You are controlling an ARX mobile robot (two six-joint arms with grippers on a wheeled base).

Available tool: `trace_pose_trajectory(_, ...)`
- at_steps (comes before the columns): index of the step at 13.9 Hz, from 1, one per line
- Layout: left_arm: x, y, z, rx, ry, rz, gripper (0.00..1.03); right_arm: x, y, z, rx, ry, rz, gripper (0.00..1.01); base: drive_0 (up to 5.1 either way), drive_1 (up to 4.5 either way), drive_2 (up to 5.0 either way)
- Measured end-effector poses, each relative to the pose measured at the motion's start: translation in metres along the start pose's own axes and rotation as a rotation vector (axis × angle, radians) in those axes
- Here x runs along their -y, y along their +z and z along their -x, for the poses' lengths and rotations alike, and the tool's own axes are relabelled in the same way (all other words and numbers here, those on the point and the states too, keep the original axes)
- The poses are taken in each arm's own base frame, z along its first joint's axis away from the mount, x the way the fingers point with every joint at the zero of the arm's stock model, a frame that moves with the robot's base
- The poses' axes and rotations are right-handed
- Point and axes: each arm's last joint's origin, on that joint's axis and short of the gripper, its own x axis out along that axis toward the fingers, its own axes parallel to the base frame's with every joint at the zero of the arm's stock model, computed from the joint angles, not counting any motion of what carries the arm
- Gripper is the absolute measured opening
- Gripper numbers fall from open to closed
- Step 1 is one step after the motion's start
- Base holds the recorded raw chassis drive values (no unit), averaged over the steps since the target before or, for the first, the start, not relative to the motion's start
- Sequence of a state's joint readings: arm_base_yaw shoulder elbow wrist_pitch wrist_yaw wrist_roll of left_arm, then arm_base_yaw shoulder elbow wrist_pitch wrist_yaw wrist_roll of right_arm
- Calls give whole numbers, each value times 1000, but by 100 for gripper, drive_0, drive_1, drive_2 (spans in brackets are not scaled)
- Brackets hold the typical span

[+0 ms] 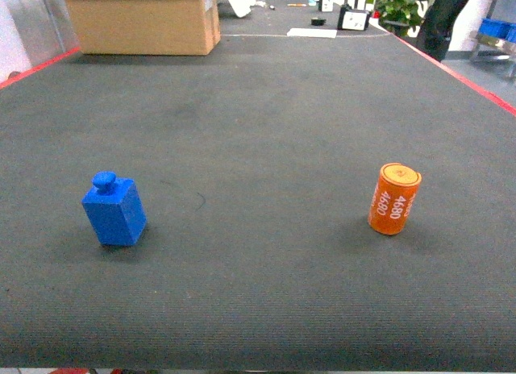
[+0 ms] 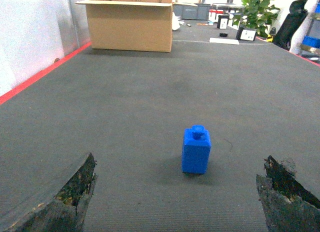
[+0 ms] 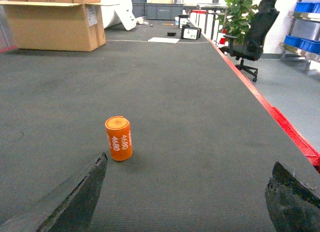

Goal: Sort blue parts and orange caps into right shelf containers

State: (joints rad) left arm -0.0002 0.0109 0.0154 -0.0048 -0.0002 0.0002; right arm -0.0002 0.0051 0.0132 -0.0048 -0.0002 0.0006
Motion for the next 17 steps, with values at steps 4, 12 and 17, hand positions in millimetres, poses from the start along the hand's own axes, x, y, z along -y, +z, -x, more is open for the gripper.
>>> trace_pose_trajectory(4, 0, 0, 0, 0, 0, 0, 98, 0, 0, 0, 0, 0, 0, 98, 0, 0, 0)
trace_pose_trajectory(12, 0, 0, 0, 0, 0, 0, 98, 0, 0, 0, 0, 0, 0, 98, 0, 0, 0)
trace_pose_trajectory(17, 0, 0, 0, 0, 0, 0, 98, 0, 0, 0, 0, 0, 0, 98, 0, 0, 0)
